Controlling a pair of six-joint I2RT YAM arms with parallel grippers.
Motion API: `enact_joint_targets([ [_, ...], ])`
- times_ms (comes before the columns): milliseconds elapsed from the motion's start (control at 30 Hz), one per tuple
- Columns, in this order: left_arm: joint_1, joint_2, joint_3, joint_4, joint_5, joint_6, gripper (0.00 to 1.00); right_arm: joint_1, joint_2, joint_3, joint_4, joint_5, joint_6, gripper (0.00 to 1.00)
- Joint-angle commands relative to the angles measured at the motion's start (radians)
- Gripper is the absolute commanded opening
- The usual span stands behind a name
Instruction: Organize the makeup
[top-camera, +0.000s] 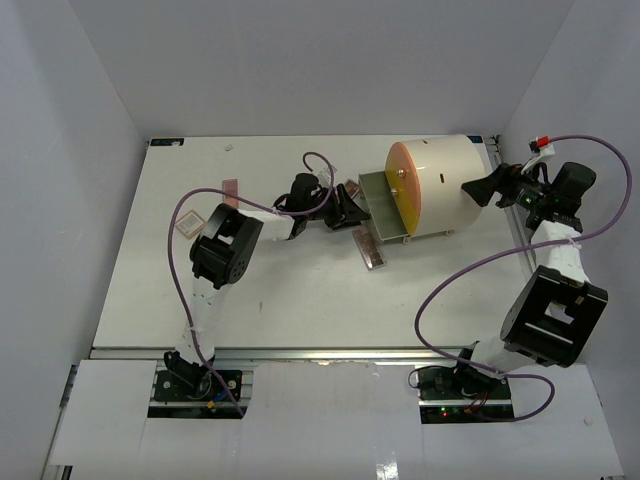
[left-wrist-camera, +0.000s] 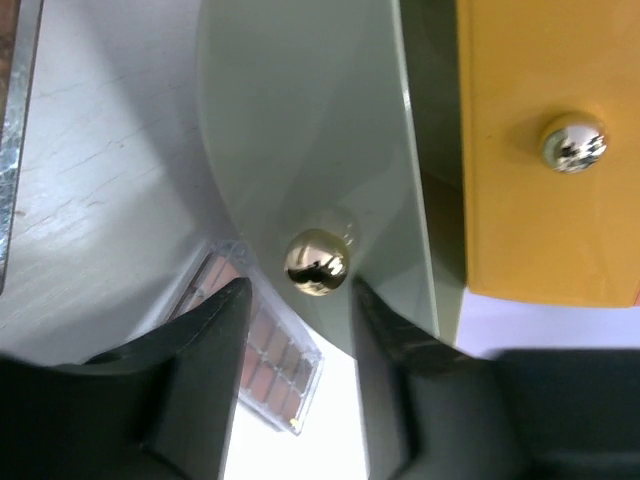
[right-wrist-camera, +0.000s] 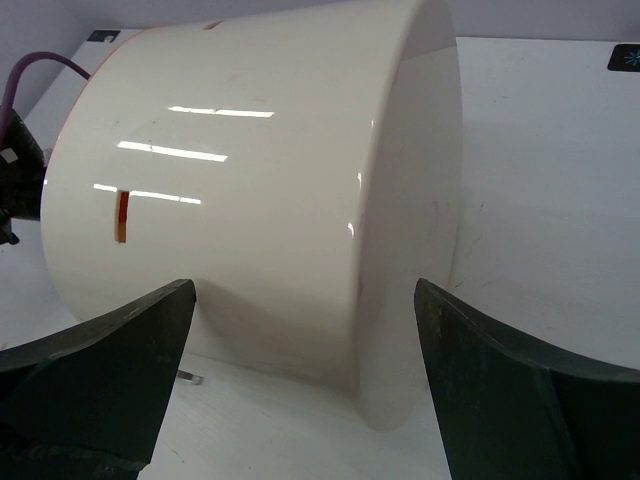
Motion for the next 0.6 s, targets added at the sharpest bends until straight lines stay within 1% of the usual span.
enact_joint_targets([
  [0,0.002,-0.122,0.034,-0.057,0.007,0.063,0.63,-0.009,-0.131,0.055,-0.122,0.051,-0.182,0.93],
  [67,0.004,-0.149,0.026,-0.074,0.0,0.081,0.71,-0.009,-0.178,0.053,-0.178,0.065,-0.223,0.92],
  [100,0.007,-0.165,0.016,-0.078,-0.006,0.087,0.72,-0.01,-0.198,0.05,-0.202,0.078,-0.256,0.91],
  [233,0.023,-0.245,-0.054,-0.076,-0.026,0.104,0.73,-0.01,-0.281,0.024,-0.258,0.111,-0.325,0.9],
  [367,0.048,-0.343,-0.117,-0.093,-0.037,0.139,0.74,-0.012,-0.347,0.038,-0.35,0.129,-0.397,0.9],
  [433,0.061,-0.385,-0.133,-0.126,-0.039,0.185,0.75,-0.01,-0.393,0.052,-0.421,0.11,-0.47,0.9],
  [467,0.068,-0.428,-0.147,-0.147,-0.041,0.202,0.75,-0.01,-0.422,0.059,-0.451,0.085,-0.534,0.9],
  [567,0.095,-0.552,-0.179,-0.214,-0.054,0.308,0.78,0.018,-0.473,0.101,-0.642,0.036,-0.675,0.9],
])
